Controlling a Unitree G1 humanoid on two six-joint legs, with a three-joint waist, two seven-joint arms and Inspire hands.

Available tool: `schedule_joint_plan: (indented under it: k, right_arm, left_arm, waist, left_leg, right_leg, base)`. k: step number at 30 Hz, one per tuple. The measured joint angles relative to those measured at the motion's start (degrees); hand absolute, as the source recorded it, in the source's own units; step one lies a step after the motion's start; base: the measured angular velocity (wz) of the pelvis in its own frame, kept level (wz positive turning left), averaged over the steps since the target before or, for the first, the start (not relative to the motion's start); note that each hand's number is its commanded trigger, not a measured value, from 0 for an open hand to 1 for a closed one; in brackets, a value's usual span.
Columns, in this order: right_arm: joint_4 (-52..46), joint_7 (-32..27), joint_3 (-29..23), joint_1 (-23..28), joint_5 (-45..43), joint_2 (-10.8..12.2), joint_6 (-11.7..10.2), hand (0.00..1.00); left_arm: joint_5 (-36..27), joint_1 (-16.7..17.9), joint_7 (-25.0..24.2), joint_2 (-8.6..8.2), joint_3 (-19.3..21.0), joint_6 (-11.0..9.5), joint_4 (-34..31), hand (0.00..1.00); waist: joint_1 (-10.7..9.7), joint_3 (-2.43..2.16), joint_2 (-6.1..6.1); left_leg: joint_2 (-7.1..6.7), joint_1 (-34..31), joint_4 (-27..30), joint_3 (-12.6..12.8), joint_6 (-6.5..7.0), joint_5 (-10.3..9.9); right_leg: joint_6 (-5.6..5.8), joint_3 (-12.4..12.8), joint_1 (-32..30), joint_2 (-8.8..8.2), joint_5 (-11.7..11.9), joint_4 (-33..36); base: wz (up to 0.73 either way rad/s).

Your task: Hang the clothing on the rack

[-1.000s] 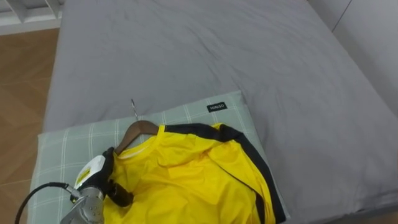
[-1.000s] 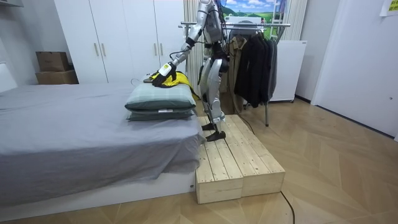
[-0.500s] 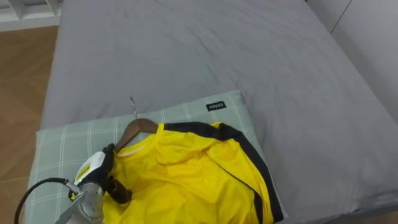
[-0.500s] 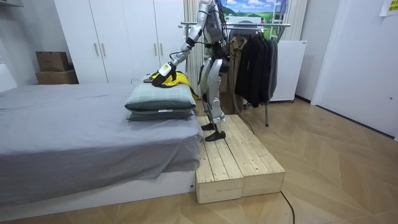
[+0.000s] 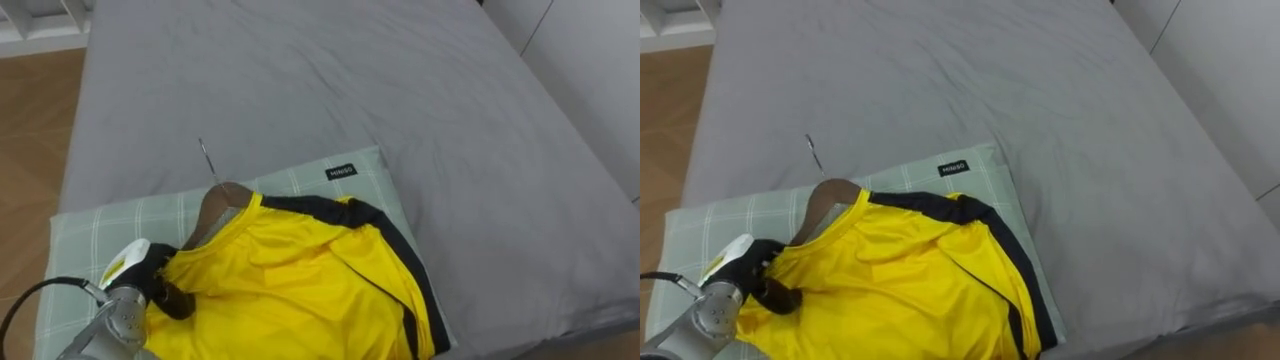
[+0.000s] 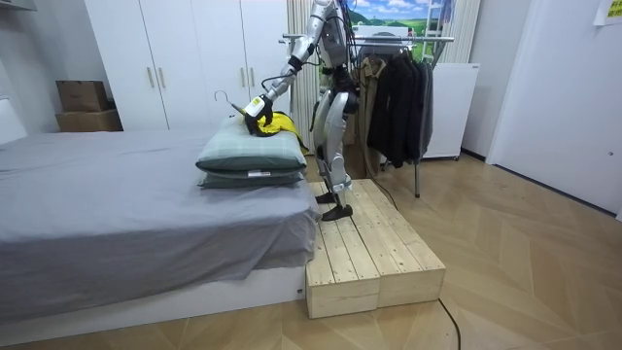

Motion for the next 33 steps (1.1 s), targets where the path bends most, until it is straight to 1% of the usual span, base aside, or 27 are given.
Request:
schedule_joint_plan:
  k: [4,7,11,21,27,30,32,33]
  right_arm:
    - [0.00,0.01,0.00,0.04,0.05,0.02,0.00,0.00]
    - [-0.06,0.07,0.00,0.00,0.05,0.02,-0.01,0.00]
    - [-0.01,0.21,-0.02,0.06,0.03,0.01,-0.02,0.00]
    - [0.10,0.26,0.01,0.01,0.11,0.02,-0.03,0.00]
    - [0.25,0.10,1.06,0.10,0.67,-0.01,-0.37,0.00]
    - [0.24,0.12,1.02,0.17,0.10,-0.13,-0.55,0.00]
    - [0.38,0.29,0.99,0.38,-0.09,-0.36,-0.75,0.00]
    - [0.39,0.32,0.99,0.48,-0.09,-0.39,-0.75,0.00]
  left_arm:
    - [-0.13,-0.06,-0.44,-0.36,-0.45,-0.02,0.01,1.00]
    - [-1.77,-0.06,-0.57,-0.67,-0.17,-0.04,0.01,1.00]
    - [-1.59,-0.04,-1.38,-0.69,-0.57,0.58,0.26,1.00]
    - [-1.60,-0.04,-1.39,-0.69,-1.01,0.60,0.27,1.00]
    - [-1.59,-0.04,-1.39,-0.71,-1.04,0.59,0.26,1.00]
    - [-0.63,-0.05,-1.41,-0.70,-0.90,0.58,-0.02,1.00]
    - [1.01,-0.05,-1.41,-0.69,-0.90,0.59,-1.18,1.00]
    - [1.15,-0.05,-1.41,-0.69,-0.90,0.59,-1.59,1.00]
  waist:
    - [-0.04,0.00,0.00]
    - [-0.04,-0.01,0.01]
    - [-0.06,-0.02,0.03]
    - [-0.01,-0.02,0.04]
    - [0.02,-0.04,0.07]
    - [0.30,-0.33,0.53]
    - [0.30,-0.66,1.06]
    - [0.32,-0.70,1.12]
  left_leg:
    - [0.00,-0.17,0.10,0.00,0.00,0.00]
    - [0.02,-0.47,0.32,0.00,0.00,0.00]
    - [0.03,-0.67,0.42,-0.02,0.00,0.00]
    - [0.04,-0.53,0.51,-0.02,0.03,0.02]
    - [0.06,0.19,0.59,-0.02,0.11,0.07]
    - [0.05,0.53,0.43,-0.02,0.12,0.08]
    - [0.06,0.74,-0.05,-0.08,0.36,0.25]
    - [0.06,1.02,-0.36,-0.08,0.43,0.32]
  right_leg:
    - [0.00,0.00,-0.09,0.00,0.00,0.00]
    - [0.00,0.00,-0.26,0.00,0.01,0.04]
    - [0.00,-0.01,-0.46,0.01,0.01,0.19]
    - [-0.01,0.00,-0.46,0.00,0.01,0.56]
    - [-0.05,-0.08,0.35,0.00,0.03,0.46]
    - [-0.04,-0.11,0.77,0.04,0.07,0.11]
    - [0.07,-0.25,1.18,0.17,0.40,-0.65]
    - [0.09,-0.30,1.49,0.19,0.53,-1.00]
  base:
    - [0.00]
    - [0.00]
    - [0.00]
    - [0.00]
    - [0.00]
    - [0.00]
    - [0.02]
    - [0.03]
